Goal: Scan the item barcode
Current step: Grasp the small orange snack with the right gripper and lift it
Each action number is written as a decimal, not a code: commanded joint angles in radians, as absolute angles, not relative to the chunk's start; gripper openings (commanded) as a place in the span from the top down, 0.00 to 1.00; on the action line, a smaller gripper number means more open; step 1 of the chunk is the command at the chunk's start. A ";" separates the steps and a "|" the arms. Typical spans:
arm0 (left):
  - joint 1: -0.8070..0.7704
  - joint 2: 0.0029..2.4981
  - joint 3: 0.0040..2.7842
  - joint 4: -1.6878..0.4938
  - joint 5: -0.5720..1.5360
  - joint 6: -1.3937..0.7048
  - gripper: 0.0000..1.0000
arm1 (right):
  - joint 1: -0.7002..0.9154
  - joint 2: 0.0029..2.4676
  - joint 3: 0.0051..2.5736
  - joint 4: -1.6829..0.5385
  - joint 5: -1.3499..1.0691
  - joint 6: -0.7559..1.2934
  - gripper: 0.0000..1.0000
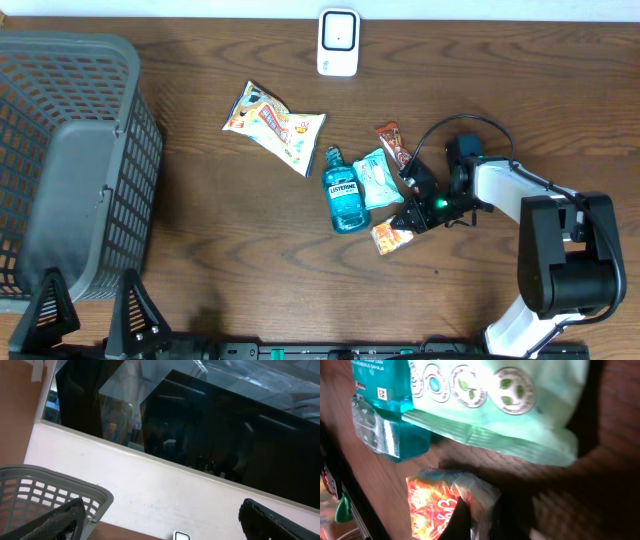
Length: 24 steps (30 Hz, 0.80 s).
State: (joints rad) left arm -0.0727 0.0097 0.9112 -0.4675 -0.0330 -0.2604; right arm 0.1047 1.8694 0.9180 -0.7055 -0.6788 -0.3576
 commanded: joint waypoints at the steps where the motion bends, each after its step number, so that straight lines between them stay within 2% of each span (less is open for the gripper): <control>1: -0.068 0.002 0.905 -0.462 -0.043 -0.244 0.02 | 0.145 1.956 0.886 -0.743 -0.396 -0.332 0.99; 4: -0.068 0.002 0.905 -0.463 -0.043 -0.244 0.02 | 0.141 1.954 0.947 -0.808 -0.451 -0.259 0.99; 9: -0.068 0.002 0.905 -0.463 -0.043 -0.244 0.02 | 0.113 1.954 1.042 -0.932 -0.714 -0.105 0.99; 15: -0.068 0.002 0.905 -0.462 -0.043 -0.244 0.02 | 0.045 1.954 1.077 -1.082 -0.967 -0.031 0.99; 24: -0.067 0.002 0.896 -0.459 -0.043 -0.244 0.02 | 0.002 1.887 1.078 -1.189 -1.044 -0.030 0.99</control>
